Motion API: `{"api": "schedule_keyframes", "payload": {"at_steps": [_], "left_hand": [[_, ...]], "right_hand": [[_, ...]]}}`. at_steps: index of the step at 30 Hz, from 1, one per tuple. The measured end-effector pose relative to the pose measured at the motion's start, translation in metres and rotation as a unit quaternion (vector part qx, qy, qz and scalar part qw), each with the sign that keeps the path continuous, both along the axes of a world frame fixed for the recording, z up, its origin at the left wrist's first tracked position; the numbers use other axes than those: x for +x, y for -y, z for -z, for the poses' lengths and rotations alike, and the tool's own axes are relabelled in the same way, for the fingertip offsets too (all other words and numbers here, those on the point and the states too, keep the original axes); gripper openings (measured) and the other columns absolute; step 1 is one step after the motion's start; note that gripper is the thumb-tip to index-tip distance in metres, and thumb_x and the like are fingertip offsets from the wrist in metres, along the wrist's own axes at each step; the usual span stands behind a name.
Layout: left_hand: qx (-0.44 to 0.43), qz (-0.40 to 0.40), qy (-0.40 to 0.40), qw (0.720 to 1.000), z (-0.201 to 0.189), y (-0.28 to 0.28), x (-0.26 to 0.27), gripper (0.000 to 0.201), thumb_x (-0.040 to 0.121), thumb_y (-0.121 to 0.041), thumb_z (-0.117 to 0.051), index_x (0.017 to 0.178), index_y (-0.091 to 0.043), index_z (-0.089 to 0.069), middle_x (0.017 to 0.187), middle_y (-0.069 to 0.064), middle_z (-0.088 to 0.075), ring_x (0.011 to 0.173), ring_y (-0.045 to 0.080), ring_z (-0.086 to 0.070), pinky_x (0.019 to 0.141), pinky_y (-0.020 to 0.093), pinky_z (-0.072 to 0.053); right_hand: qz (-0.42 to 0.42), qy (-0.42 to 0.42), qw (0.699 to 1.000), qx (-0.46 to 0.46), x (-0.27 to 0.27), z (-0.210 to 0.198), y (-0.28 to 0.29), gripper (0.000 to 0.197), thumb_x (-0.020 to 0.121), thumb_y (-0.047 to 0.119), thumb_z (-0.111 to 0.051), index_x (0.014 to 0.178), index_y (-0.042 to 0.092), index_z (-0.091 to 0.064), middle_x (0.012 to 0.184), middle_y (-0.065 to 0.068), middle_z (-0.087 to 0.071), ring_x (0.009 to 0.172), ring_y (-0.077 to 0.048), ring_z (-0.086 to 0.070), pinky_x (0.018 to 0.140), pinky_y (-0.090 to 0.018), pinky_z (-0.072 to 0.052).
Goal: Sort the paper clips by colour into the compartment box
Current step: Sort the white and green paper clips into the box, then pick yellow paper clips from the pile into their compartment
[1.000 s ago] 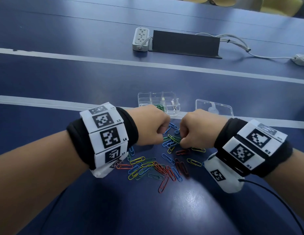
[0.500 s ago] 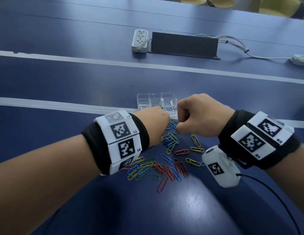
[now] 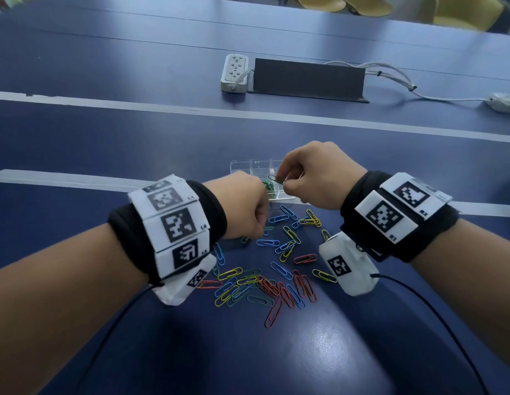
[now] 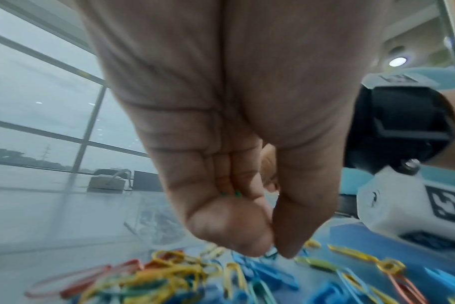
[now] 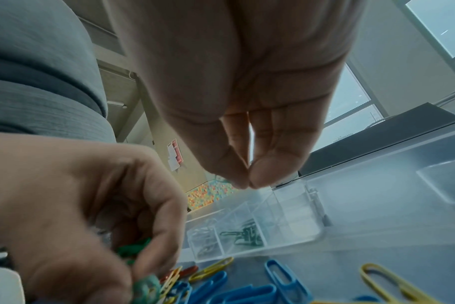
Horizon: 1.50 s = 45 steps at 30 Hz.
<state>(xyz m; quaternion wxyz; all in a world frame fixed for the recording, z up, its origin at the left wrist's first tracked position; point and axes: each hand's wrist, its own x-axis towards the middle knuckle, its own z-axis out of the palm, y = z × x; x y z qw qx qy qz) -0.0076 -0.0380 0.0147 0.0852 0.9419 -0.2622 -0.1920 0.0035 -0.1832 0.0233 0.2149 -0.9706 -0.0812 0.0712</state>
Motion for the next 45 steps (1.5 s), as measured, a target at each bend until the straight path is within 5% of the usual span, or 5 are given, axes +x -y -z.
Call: {"api": "schedule_keyframes", "payload": {"at_steps": [6, 17, 22, 27, 45], "left_hand": [[-0.081, -0.091, 0.047, 0.992, -0.015, -0.008, 0.026, 0.014, 0.076, -0.015, -0.062, 0.086, -0.019, -0.072, 0.058, -0.013, -0.052, 0.053, 0.0, -0.046, 0.066, 0.019, -0.039], [-0.05, -0.061, 0.078, 0.994, -0.014, 0.023, 0.049, 0.025, 0.079, -0.005, -0.058, 0.094, -0.018, -0.072, 0.097, 0.005, -0.071, 0.094, 0.024, -0.065, 0.085, 0.031, -0.052], [-0.089, -0.074, 0.061, 0.991, -0.02, 0.021, 0.048, 0.033, 0.083, -0.006, -0.057, 0.111, -0.02, -0.067, 0.106, 0.004, -0.068, 0.089, 0.021, -0.062, 0.086, 0.027, -0.05], [-0.161, -0.109, 0.02, 0.981, -0.017, 0.012, 0.05, 0.033, 0.083, -0.004, -0.056, 0.11, -0.02, -0.065, 0.088, 0.002, -0.073, 0.057, 0.004, -0.056, 0.077, 0.022, -0.051], [0.013, -0.034, 0.024, 0.999, 0.004, -0.052, 0.025, 0.018, 0.078, -0.024, -0.069, 0.095, -0.026, -0.073, 0.064, -0.015, -0.052, 0.06, 0.002, -0.046, 0.073, 0.021, -0.042]], "right_hand": [[0.021, -0.004, 0.999, -0.031, 0.011, 0.004, -0.008, 0.023, 0.079, 0.013, -0.057, 0.092, 0.018, -0.075, 0.096, -0.006, -0.073, 0.092, -0.024, -0.065, 0.084, -0.028, -0.052], [0.05, -0.014, 0.999, 0.001, 0.015, -0.002, 0.013, 0.023, 0.084, 0.014, -0.052, 0.095, 0.014, -0.073, 0.062, 0.008, -0.061, 0.054, -0.005, -0.053, 0.07, -0.024, -0.048], [0.036, -0.013, 0.999, 0.002, 0.011, 0.004, 0.017, 0.023, 0.085, 0.017, -0.053, 0.099, 0.018, -0.071, 0.089, 0.001, -0.068, 0.072, -0.012, -0.054, 0.074, -0.021, -0.043], [0.016, -0.005, 1.0, -0.021, 0.008, 0.007, 0.011, 0.028, 0.084, 0.015, -0.051, 0.101, 0.024, -0.071, 0.081, 0.006, -0.06, 0.08, -0.013, -0.054, 0.078, -0.02, -0.041], [-0.252, -0.054, 0.958, -0.124, -0.017, 0.016, -0.044, 0.018, 0.078, 0.024, -0.064, 0.091, 0.03, -0.073, 0.081, 0.005, -0.064, 0.078, -0.017, -0.056, 0.075, -0.031, -0.052]]}}
